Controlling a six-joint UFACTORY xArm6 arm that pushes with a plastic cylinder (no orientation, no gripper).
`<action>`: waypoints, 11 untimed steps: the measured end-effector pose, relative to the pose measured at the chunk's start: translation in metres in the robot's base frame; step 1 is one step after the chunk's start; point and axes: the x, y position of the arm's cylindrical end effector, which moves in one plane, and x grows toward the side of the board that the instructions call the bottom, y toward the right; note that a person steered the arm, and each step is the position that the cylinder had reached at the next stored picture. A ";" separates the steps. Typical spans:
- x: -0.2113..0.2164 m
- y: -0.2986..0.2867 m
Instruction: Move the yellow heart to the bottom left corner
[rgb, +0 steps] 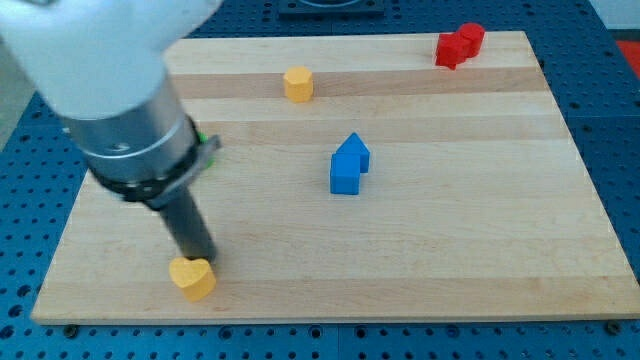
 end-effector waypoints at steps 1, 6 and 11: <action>0.000 0.061; 0.031 -0.040; -0.001 -0.108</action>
